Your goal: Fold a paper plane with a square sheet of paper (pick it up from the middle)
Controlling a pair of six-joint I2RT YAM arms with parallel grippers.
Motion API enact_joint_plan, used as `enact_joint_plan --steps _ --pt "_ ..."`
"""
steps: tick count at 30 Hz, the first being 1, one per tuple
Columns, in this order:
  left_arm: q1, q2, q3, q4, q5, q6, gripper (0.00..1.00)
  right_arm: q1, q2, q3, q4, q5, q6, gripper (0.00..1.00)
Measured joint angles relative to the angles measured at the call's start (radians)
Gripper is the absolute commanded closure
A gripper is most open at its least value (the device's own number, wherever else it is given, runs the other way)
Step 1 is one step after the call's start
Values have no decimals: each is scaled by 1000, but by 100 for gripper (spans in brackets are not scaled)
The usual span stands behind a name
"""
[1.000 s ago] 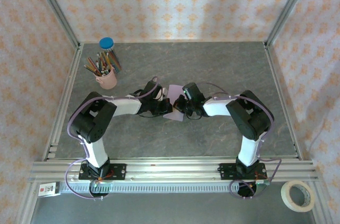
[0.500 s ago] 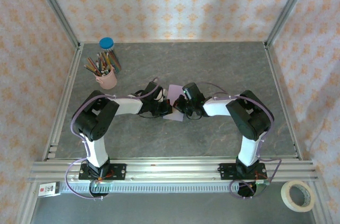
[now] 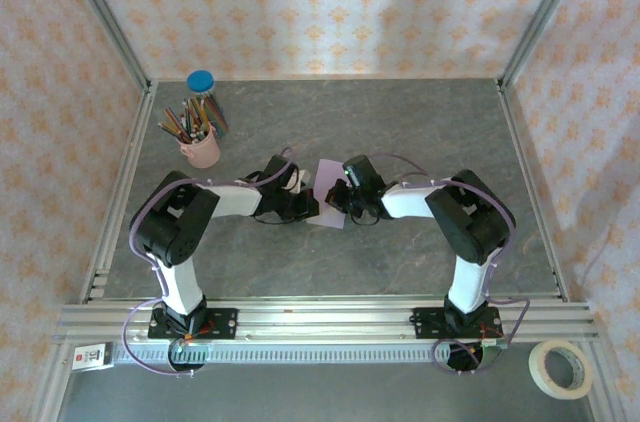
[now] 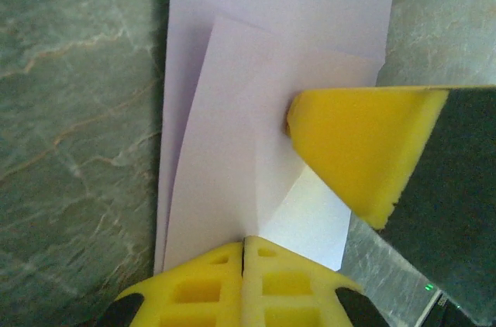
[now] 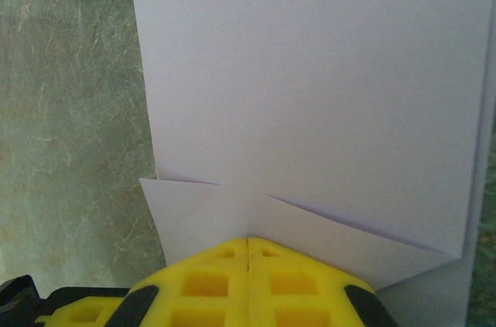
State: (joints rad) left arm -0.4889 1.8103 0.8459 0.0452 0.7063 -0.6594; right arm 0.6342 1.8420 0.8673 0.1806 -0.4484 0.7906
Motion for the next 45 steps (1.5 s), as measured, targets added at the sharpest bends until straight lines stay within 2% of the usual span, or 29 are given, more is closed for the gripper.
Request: enact_joint_plan --steps 10,16,21,28,39,45 --pt "12 -62 -14 -141 -34 160 100 0 6 24 -34 0 -24 100" --pt "53 -127 -14 -248 -61 173 100 0 7 35 -50 -2 -49 100" --pt "57 -167 -14 -159 -40 105 100 0 7 35 -49 -9 -68 100" --pt "50 -70 -11 -51 -1 19 100 -3 7 36 -45 -21 -74 100" --pt "43 -25 -9 -37 11 3 100 -5 7 36 -36 -24 -76 100" --pt "39 -23 7 -71 -14 31 100 -23 6 20 -2 -60 -94 91"
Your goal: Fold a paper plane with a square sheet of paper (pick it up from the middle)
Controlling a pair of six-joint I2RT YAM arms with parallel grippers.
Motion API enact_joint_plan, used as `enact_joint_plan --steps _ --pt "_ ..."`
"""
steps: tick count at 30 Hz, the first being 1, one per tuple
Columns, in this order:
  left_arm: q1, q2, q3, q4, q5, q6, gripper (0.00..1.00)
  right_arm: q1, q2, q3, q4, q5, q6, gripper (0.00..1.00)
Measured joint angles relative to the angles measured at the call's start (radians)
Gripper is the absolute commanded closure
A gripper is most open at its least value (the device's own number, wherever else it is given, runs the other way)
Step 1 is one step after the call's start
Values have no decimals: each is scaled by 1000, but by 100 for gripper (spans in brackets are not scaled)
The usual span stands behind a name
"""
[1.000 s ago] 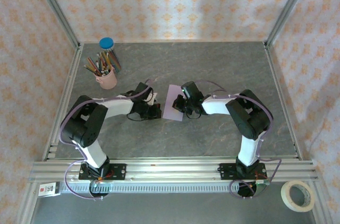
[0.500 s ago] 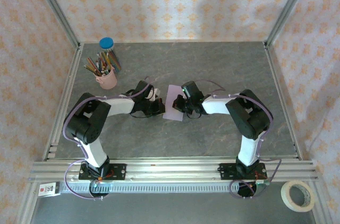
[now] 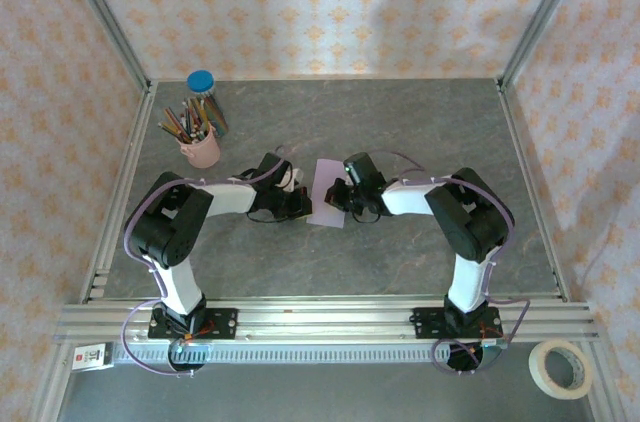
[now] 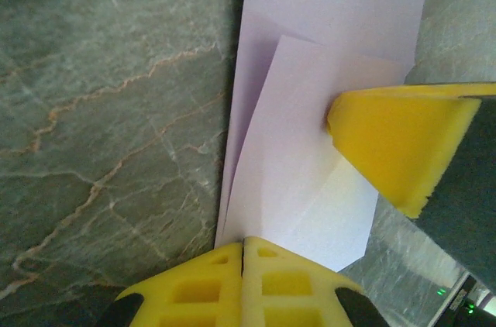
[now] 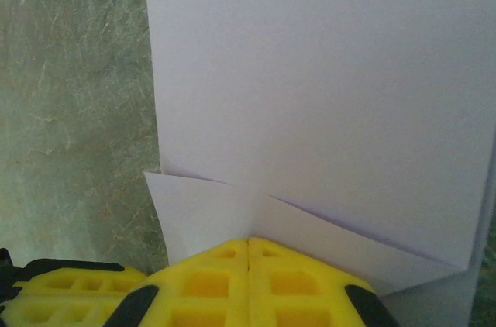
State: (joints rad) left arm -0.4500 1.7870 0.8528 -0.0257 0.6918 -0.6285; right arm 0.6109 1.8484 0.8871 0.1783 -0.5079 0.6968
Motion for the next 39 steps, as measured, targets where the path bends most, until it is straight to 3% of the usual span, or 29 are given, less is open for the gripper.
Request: enact_joint_plan --steps 7,14,18,24,39 --pt "-1 2 3 -5 -4 9 100 -74 -32 -50 46 -30 -30 85" --pt "-1 2 4 0 5 8 100 -158 -85 -82 46 17 -55 80" --pt "-1 -11 4 11 6 -6 82 -156 -158 -106 50 23 -35 74" --pt "-1 -58 12 80 -5 -55 69 -148 -249 -179 103 24 51 59" --pt "1 42 68 174 -29 -139 69 -89 -183 -227 190 -24 189 58"
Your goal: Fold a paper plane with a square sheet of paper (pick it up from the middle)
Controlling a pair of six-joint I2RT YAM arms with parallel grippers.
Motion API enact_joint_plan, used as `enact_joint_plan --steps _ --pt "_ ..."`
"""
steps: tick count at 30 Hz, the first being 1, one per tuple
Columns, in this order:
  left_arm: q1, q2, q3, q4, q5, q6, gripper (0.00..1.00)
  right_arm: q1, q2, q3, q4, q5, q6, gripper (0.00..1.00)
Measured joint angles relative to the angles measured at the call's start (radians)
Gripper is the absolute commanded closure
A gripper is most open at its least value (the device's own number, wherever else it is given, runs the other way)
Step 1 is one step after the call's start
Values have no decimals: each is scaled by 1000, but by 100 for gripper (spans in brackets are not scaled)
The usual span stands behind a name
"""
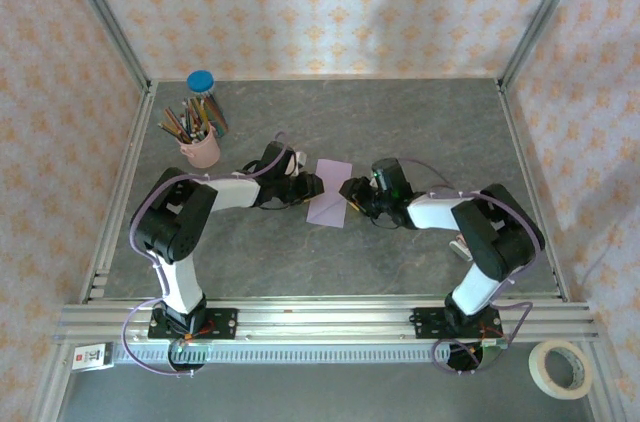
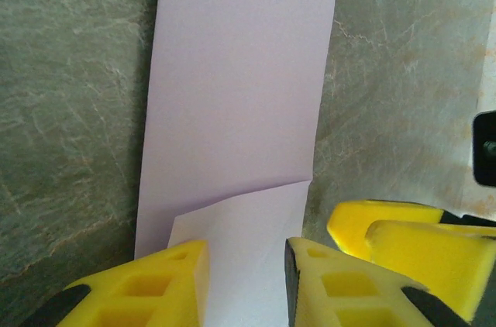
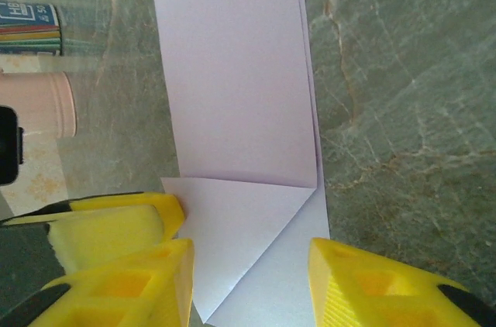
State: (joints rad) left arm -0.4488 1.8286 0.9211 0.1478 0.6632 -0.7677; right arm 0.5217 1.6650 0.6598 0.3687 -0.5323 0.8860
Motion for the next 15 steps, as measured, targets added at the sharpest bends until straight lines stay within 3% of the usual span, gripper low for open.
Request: enact_joint_plan --steps 15 --pt "19 9 -56 58 -18 -108 68 1 2 0 -2 33 61 58"
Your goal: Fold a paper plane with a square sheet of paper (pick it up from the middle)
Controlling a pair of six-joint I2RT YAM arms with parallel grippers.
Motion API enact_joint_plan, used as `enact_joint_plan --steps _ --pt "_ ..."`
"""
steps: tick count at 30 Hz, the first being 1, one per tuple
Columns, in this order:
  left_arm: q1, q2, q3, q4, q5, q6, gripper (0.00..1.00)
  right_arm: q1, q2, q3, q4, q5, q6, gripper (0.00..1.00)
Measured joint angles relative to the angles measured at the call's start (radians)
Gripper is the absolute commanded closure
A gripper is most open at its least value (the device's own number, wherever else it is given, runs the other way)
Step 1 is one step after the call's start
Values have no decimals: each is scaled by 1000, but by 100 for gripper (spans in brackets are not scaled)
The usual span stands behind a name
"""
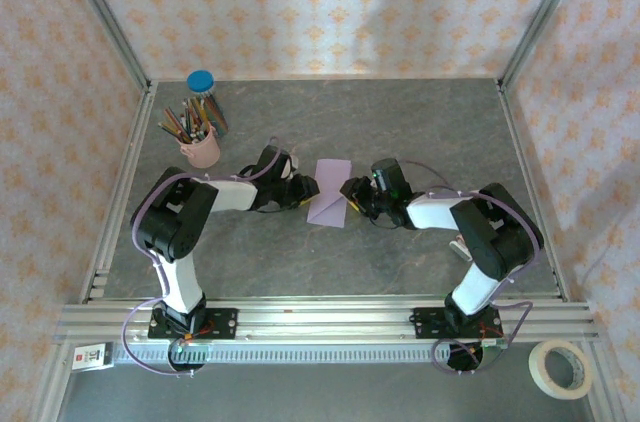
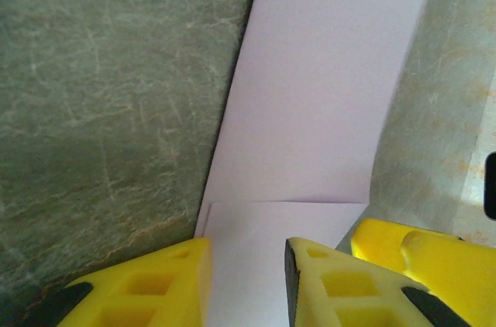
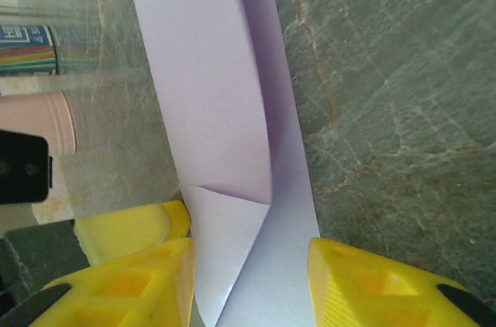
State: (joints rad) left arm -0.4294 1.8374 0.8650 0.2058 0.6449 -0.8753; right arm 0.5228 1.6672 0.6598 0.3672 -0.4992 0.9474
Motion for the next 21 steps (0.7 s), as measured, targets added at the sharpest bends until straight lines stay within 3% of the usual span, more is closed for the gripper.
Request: enact_joint_plan --steps 21 --pt "11 2 -10 16 2 -18 68 26 53 13 53 -48 49 72"
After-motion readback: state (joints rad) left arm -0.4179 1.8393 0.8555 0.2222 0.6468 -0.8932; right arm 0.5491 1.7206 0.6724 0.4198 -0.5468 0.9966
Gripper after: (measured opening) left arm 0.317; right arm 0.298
